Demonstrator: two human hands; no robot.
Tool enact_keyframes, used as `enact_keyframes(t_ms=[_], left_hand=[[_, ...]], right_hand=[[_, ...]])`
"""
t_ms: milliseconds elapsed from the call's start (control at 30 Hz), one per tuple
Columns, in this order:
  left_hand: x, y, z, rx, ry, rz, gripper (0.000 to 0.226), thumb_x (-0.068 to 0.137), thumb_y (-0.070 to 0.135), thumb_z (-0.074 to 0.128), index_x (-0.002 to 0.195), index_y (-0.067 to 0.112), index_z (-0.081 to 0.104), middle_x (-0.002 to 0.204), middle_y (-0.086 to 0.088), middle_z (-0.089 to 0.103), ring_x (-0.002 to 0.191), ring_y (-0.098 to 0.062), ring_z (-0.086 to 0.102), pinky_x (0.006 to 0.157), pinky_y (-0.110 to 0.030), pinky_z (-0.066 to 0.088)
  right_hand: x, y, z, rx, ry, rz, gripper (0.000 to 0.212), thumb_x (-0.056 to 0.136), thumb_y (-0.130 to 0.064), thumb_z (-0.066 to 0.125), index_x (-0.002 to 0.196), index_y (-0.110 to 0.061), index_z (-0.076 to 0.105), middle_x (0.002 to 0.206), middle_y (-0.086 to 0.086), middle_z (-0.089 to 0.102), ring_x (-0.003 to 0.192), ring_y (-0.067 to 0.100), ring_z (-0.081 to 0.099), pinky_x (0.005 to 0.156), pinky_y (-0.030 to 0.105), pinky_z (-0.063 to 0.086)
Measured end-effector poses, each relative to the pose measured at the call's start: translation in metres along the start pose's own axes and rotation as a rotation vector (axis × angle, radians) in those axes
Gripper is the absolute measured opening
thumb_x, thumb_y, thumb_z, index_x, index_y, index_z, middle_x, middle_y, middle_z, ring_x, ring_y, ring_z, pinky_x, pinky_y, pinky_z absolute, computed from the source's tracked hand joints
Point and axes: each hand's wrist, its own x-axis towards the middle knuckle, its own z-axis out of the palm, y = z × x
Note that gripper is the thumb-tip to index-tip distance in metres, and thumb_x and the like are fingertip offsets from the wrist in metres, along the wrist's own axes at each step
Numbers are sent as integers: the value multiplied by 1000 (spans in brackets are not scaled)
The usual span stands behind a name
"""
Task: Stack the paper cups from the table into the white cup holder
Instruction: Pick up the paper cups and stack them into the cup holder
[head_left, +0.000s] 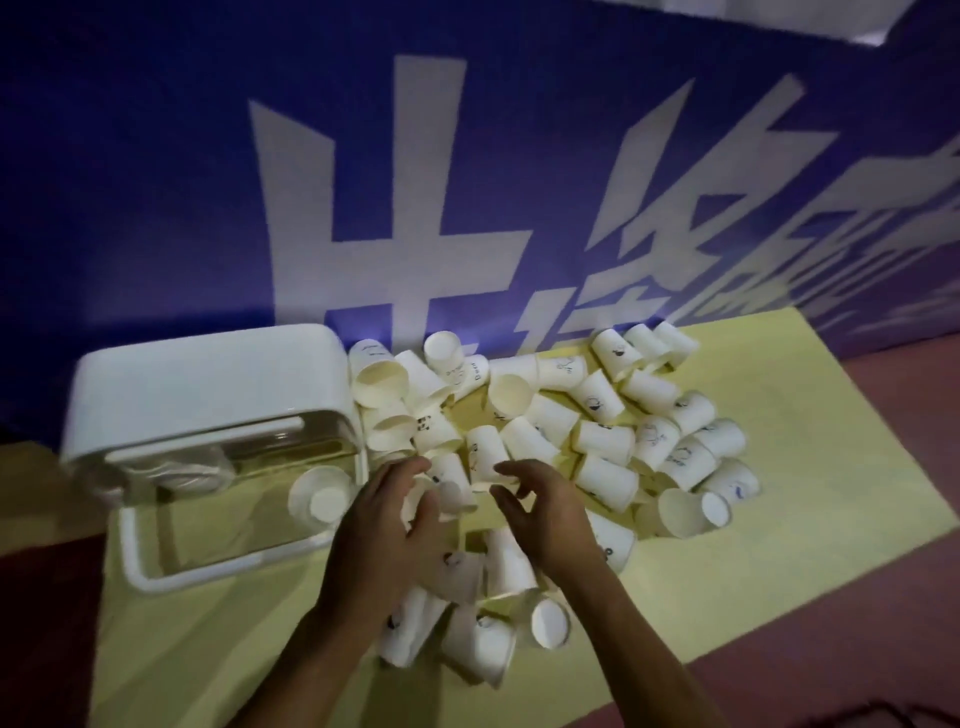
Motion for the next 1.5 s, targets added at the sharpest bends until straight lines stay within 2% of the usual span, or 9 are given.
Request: enact_keyframes(t_ms=[100, 233, 467, 633, 733, 1033, 1267, 1367, 1500], left_hand=[[29, 46, 48, 36, -114, 87, 34, 97, 34, 60, 130, 25, 62, 128, 8, 65, 115, -12, 62, 87, -28, 53], [73, 102, 123, 108, -212, 109, 40, 98, 40, 58, 135, 26, 57, 136, 9, 59, 122, -14, 58, 94, -30, 51], [170, 178, 269, 290, -307, 125, 54, 96, 44, 64, 145, 26, 48, 145, 4, 55, 127, -18, 57, 97, -32, 52], [237, 177, 327, 637, -290, 284, 66, 90, 25, 72, 148, 22, 43, 150, -3, 48, 135, -24, 48, 109, -37, 45], [268, 164, 342, 900, -432, 434, 71, 91, 21, 71, 153, 25, 36, 158, -5, 39, 145, -28, 35, 120, -42, 33], [308, 153, 360, 1221, -646, 696, 69, 91, 13, 68, 150, 25, 34, 146, -5, 49, 129, -29, 49, 110, -44, 42], [317, 156, 349, 1048, -655, 684, 66, 90, 29, 69, 146, 20, 36, 146, -3, 49, 129, -25, 48, 109, -37, 42], [306, 173, 326, 715, -540, 373, 75, 88, 51, 72, 147, 23, 34, 144, 1, 49, 127, -21, 52, 100, -33, 45], [274, 189, 300, 183, -238, 40, 79, 75, 46, 86, 137, 32, 39, 126, 13, 52, 108, -9, 53, 82, -25, 45]], right_hand=[[4, 44, -54, 26, 116, 96, 20, 93, -21, 71, 112, -24, 75, 107, -13, 70, 81, 4, 61, 76, 24, 51], [14, 104, -115, 43, 204, 148, 13, 94, -23, 71, 106, -25, 76, 101, -17, 71, 80, 0, 62, 69, 12, 47], [49, 214, -192, 124, 179, 199, 14, 94, -21, 70, 107, -25, 75, 99, -17, 73, 80, 3, 65, 68, 14, 46], [73, 266, -225, 109, 133, 170, 15, 93, -16, 72, 104, -26, 74, 97, -20, 70, 80, 4, 64, 65, 9, 44], [85, 288, -237, 119, 133, 166, 18, 92, -14, 72, 105, -27, 72, 97, -22, 68, 75, 1, 64, 60, 7, 42], [137, 335, -254, 122, 136, 192, 19, 92, -14, 73, 110, -19, 72, 103, -10, 70, 84, 4, 63, 69, 5, 43], [205, 347, -258, 59, 141, 233, 31, 91, -22, 75, 120, -14, 69, 118, 1, 69, 78, 17, 63, 74, 24, 43], [242, 352, -256, 63, 89, 289, 62, 85, -33, 81, 139, -14, 57, 133, 6, 59, 105, 24, 62, 88, 35, 50], [283, 359, -240, -4, -142, 371, 101, 74, -46, 88, 155, -19, 35, 153, 8, 44, 138, 31, 43, 112, 49, 43]])
